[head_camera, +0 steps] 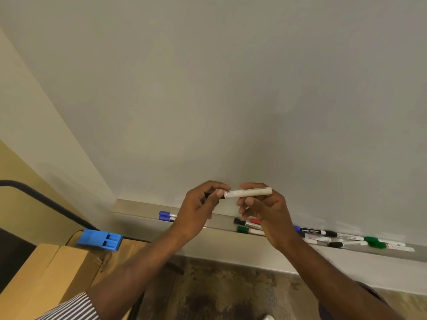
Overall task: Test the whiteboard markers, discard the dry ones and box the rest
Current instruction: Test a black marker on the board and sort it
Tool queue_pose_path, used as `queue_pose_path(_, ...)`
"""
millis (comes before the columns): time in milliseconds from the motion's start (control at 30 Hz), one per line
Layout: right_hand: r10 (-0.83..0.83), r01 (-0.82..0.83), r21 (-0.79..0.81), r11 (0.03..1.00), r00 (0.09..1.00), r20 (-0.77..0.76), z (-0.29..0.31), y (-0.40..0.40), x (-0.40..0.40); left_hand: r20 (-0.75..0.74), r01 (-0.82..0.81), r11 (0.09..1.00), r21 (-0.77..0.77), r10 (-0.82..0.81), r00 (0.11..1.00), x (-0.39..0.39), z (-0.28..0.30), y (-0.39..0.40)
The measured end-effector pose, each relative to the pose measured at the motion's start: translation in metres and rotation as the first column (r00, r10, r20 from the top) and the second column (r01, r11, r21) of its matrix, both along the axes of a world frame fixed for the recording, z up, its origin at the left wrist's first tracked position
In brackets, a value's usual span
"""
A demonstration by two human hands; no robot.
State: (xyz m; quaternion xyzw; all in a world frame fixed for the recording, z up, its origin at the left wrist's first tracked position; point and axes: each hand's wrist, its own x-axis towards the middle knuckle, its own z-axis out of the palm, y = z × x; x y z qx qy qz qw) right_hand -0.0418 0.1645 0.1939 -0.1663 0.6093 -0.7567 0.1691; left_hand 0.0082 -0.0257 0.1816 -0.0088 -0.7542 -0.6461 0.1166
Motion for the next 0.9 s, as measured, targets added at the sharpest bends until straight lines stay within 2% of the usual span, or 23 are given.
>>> queue_pose_path(67,0.013,-0.014,-0.026,1.000,0.999,-0.037,0.006,-0.012,0.005,-0.060,-0.010,0.999,0.047,0.013,0.998,-0.001,0.012,0.010)
queue_pose_path(167,-0.098,0.088,-0.092,0.992,0.990,-0.100,0.017,-0.029,0.008,-0.105,-0.102,0.977,0.187,0.123,0.987,-0.004,0.027,0.025)
queue_pose_path(300,-0.295,0.288,-0.180,0.941,0.955,-0.013,0.030,-0.045,0.003,-0.014,-0.189,0.883,0.429,0.215,0.976,-0.010,0.037,0.044)
queue_pose_path(467,-0.437,0.444,-0.138,0.885,0.896,0.079,0.040,-0.068,0.009,-0.027,-0.166,0.745,0.647,0.239,0.971,-0.015,0.048,0.062)
queue_pose_path(600,-0.470,0.497,-0.163,0.852,0.864,0.178,0.046,-0.077,0.013,-0.031,-0.193,0.728,0.657,0.282,0.959,-0.016,0.055,0.071)
queue_pose_path(733,-0.477,0.521,-0.195,0.831,0.848,0.231,0.048,-0.078,0.017,0.026,-0.295,0.723,0.624,0.358,0.933,-0.015,0.050,0.076)
queue_pose_path(900,-0.482,0.524,-0.203,0.827,0.848,0.221,0.044,-0.077,0.023,0.078,-0.394,0.677,0.622,0.447,0.891,-0.011,0.047,0.083)
